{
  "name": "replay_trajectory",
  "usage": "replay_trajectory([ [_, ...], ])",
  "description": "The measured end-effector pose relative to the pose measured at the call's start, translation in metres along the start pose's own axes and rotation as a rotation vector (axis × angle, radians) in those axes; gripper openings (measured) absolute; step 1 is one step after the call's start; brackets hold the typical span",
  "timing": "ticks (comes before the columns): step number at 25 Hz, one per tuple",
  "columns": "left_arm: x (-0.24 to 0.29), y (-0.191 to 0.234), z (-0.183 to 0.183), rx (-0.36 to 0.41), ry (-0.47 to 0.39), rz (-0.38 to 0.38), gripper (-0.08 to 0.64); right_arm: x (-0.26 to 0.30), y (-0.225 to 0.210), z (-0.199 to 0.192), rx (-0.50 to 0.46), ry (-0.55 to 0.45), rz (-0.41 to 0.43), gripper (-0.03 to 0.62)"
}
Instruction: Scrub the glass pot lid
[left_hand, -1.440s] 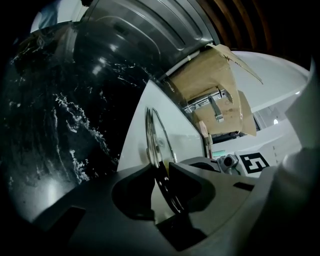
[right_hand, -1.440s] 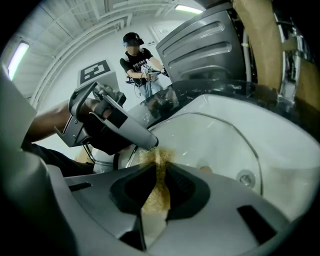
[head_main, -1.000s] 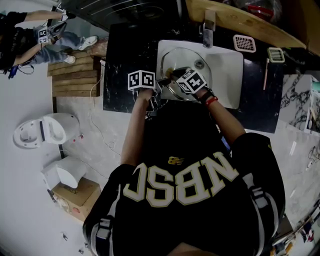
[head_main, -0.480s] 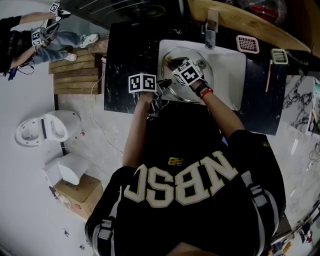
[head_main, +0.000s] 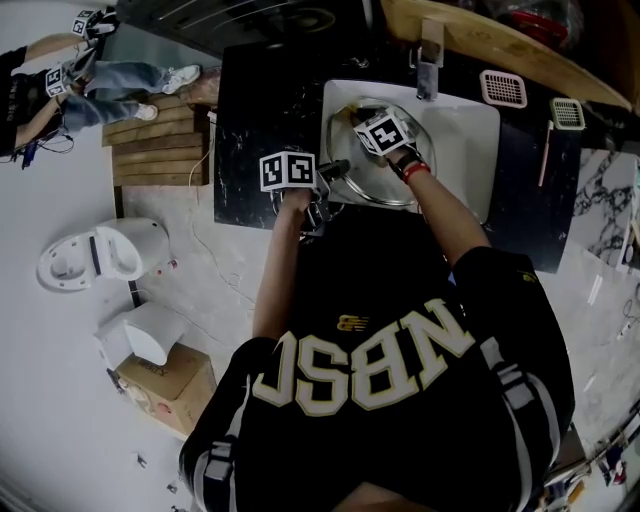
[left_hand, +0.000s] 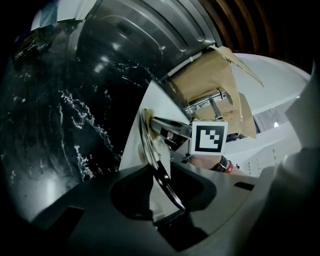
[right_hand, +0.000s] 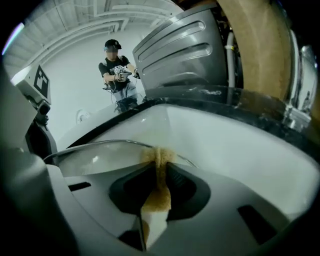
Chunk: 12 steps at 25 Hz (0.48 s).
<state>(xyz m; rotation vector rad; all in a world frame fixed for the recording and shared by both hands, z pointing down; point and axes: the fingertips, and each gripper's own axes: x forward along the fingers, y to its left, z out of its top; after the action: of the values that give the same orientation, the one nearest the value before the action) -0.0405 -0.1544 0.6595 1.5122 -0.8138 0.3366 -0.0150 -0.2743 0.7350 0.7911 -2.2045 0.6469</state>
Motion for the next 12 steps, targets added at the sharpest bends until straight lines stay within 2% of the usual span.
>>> replay_trajectory([
  [5, 0.002, 0.003, -0.004, -0.026, 0.007, 0.015, 0.118, 0.008, -0.030, -0.019, -0.013, 0.066, -0.059, 0.074],
  [12, 0.002, 0.003, -0.008, -0.057, 0.003, 0.013, 0.115, 0.009, -0.055, -0.039, -0.109, 0.134, -0.113, 0.073],
])
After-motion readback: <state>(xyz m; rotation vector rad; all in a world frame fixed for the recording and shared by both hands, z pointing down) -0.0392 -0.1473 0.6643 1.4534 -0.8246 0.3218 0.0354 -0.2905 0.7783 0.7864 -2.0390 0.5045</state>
